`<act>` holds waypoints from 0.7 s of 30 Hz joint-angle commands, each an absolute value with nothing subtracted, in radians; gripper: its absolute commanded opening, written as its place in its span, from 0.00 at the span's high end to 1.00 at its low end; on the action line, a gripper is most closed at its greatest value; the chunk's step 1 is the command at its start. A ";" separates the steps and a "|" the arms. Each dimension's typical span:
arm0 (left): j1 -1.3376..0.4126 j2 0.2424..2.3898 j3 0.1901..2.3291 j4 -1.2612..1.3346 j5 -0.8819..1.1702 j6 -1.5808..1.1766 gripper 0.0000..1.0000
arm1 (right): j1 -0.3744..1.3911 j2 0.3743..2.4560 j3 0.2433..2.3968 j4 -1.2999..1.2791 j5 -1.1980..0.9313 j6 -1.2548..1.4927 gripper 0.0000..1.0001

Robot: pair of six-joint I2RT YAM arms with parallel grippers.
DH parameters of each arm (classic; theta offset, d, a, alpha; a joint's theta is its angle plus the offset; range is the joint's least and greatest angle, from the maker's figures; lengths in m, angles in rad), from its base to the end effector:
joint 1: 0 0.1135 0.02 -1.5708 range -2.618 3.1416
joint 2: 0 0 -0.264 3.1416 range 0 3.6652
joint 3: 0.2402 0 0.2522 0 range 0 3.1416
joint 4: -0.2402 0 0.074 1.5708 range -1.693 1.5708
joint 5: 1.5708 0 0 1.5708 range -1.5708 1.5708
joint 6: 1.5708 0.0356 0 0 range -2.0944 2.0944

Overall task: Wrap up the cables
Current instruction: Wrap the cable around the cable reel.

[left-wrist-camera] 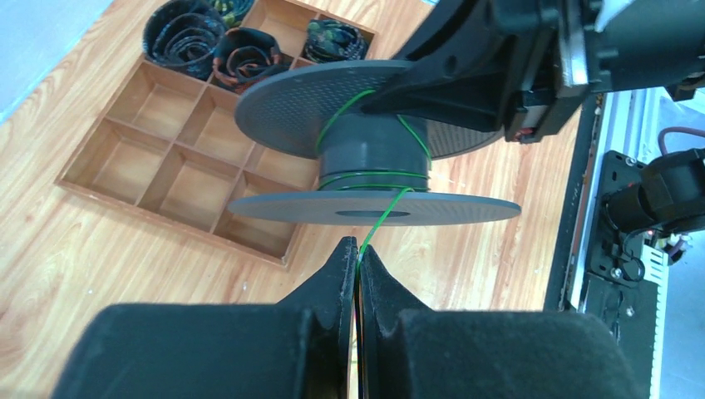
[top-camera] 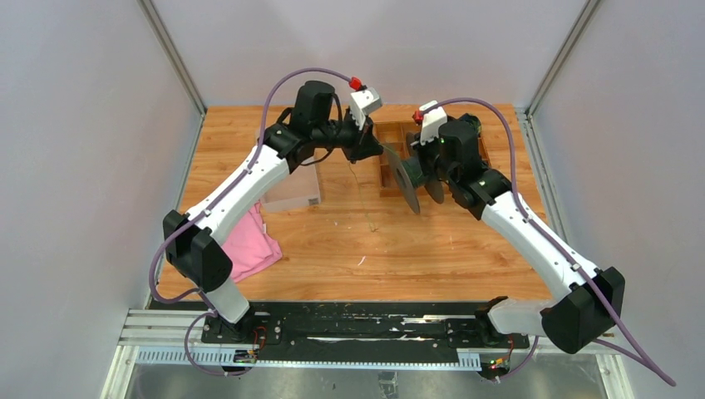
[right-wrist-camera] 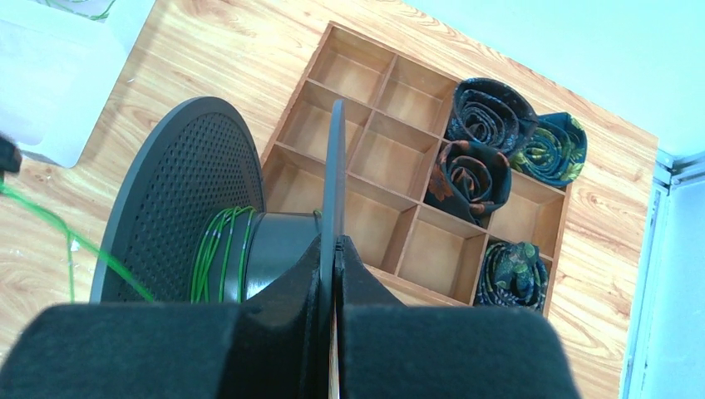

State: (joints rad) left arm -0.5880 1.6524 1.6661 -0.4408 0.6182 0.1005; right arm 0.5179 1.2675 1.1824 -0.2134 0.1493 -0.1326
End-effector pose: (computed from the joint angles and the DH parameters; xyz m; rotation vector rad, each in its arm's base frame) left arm 0.3042 -0.2276 0.3973 1.0571 1.7360 -0.9262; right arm 0.2587 0.1413 0.3723 -0.4983 1.8001 0.1268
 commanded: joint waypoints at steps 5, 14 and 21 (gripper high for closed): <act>-0.514 1.627 1.676 -0.364 0.635 0.082 0.95 | 0.515 1.226 1.153 -0.210 0.093 -0.191 1.00; -0.461 1.660 1.675 -0.337 0.640 0.061 0.97 | 0.504 1.197 1.141 -0.219 -0.024 -0.203 0.99; -0.409 1.681 1.637 -0.287 0.651 0.036 0.96 | 0.467 1.183 1.169 -0.245 -0.162 -0.161 0.99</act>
